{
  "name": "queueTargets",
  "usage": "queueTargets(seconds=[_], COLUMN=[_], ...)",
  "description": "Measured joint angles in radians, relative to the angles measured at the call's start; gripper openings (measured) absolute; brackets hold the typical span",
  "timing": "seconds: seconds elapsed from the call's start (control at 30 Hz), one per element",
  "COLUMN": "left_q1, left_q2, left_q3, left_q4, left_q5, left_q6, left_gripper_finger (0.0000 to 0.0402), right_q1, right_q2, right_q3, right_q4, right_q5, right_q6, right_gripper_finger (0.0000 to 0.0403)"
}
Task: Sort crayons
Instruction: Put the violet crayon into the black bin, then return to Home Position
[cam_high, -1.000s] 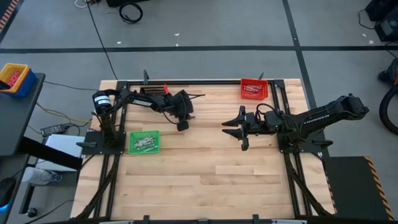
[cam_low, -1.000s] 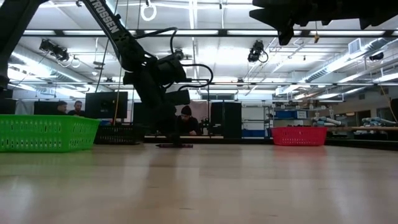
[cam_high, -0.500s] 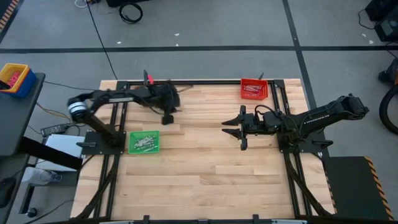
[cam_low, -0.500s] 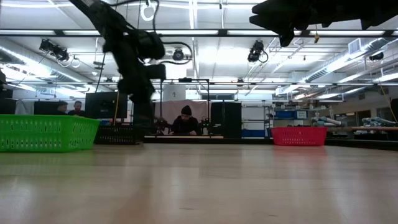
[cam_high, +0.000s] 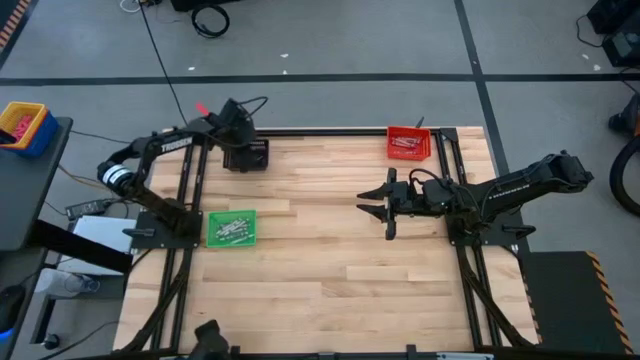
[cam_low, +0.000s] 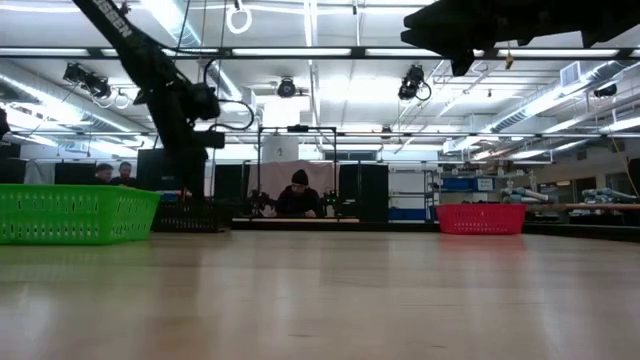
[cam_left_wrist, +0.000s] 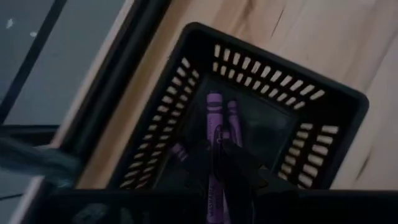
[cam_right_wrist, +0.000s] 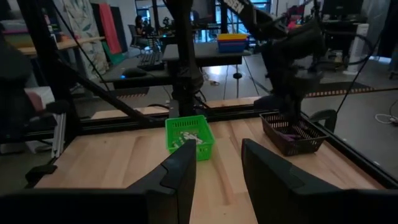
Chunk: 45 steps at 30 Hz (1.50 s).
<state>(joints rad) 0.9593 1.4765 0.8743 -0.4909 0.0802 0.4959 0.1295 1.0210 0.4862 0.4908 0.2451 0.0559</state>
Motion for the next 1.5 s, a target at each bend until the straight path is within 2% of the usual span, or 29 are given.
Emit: queueTargets(seconds=[0.2,0.3,0.43,0.5,0.63,0.73,0.83,1.03,1.13,1.33,1.5], left_q1=[-0.006,-0.013,-0.016,-0.023,-0.029,-0.042,-0.085,-0.181,-0.232,-0.366,-0.46], left_q2=[0.019,0.019,0.018,0.017,0.001,-0.056,-0.172,-0.48,-0.655,-0.978,-1.154], left_q3=[-0.101,-0.105,-0.073,-0.042,0.076,0.139,0.152,0.083,0.001,-0.219,-0.356], left_q4=[0.133,0.158,0.142,0.093,-0.108,-0.224,-0.261,-0.247,-0.191,0.058,0.156], left_q5=[0.006,-0.034,-0.033,-0.034,-0.023,0.056,0.138,0.146,0.144,0.126,0.036], left_q6=[-0.039,-0.075,-0.112,-0.121,-0.168,-0.228,-0.269,-0.349,-0.449,-0.648,-0.695], left_gripper_finger=[0.0053,0.0073,0.0118,0.0144,0.0183,0.0191,0.0189,0.0181,0.018,0.018,0.018], right_q1=[0.0,-0.001,-0.001,-0.001,0.0,0.0,0.0,0.001,0.001,0.001,0.001], right_q2=[0.0,0.0,0.0,0.0,-0.005,-0.031,-0.07,-0.185,-0.267,-0.418,-0.512], right_q3=[0.0,0.0,0.0,0.0,0.0,0.0,0.0,0.0,0.0,0.0,-0.065], right_q4=[0.0,0.001,0.002,0.003,0.015,0.025,0.024,-0.081,-0.191,-0.376,-0.375], right_q5=[0.0,0.0,0.0,0.0,-0.001,-0.019,-0.043,-0.129,-0.145,-0.135,-0.105], right_q6=[0.0,0.0,0.003,0.004,-0.009,-0.032,-0.052,-0.058,-0.06,-0.063,-0.071], right_gripper_finger=[0.0132,0.0132,0.0132,0.0132,0.0132,0.0132,0.0132,0.0132,0.0132,0.0132,0.0132])
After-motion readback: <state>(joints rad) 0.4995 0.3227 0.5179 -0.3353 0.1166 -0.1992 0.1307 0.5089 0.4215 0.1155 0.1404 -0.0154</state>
